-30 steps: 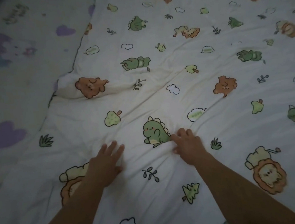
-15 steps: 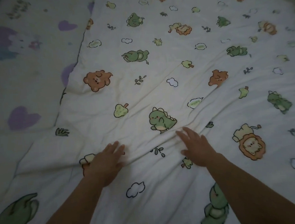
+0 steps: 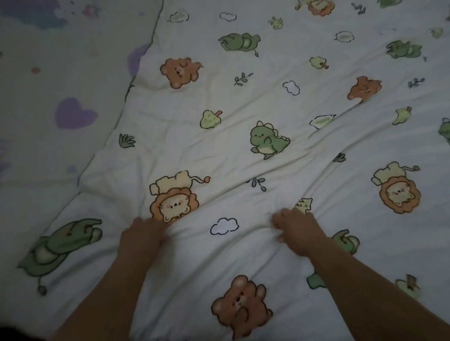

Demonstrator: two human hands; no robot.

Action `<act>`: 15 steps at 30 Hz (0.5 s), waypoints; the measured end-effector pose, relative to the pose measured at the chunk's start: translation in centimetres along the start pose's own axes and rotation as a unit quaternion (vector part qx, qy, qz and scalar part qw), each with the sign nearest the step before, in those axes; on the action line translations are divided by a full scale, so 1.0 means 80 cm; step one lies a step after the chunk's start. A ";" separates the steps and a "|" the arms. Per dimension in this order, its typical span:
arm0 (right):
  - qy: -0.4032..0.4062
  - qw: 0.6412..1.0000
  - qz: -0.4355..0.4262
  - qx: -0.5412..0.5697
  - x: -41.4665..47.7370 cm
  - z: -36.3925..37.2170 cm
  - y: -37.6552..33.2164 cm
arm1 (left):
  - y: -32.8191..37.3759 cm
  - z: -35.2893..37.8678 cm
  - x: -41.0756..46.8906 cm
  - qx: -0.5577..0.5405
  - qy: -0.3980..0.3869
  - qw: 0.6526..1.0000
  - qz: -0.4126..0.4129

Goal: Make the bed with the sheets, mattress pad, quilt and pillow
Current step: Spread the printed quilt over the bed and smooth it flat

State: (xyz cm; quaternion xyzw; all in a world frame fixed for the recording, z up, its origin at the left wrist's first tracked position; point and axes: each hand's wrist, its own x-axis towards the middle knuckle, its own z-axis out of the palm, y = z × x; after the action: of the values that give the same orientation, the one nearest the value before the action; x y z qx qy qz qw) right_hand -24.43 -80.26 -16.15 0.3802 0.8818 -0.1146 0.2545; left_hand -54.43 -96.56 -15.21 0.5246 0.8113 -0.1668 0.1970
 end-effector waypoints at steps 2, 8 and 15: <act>-0.022 1.000 -0.015 -0.002 -0.005 0.007 0.005 | 0.010 0.006 -0.016 0.013 -0.017 1.000 0.005; -0.165 0.986 -0.034 -0.003 -0.042 0.015 0.028 | 0.035 0.026 -0.065 0.014 -0.076 0.997 0.029; -0.159 0.985 -0.060 0.015 -0.053 0.006 0.037 | 0.047 0.038 -0.090 0.001 -0.066 0.998 0.024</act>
State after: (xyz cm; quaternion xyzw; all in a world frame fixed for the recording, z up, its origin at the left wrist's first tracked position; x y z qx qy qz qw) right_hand -19.64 -81.02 -14.36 0.3074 0.8496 -0.2015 0.3783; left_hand -47.89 -102.16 -14.54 0.5320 0.7835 -0.1972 0.2533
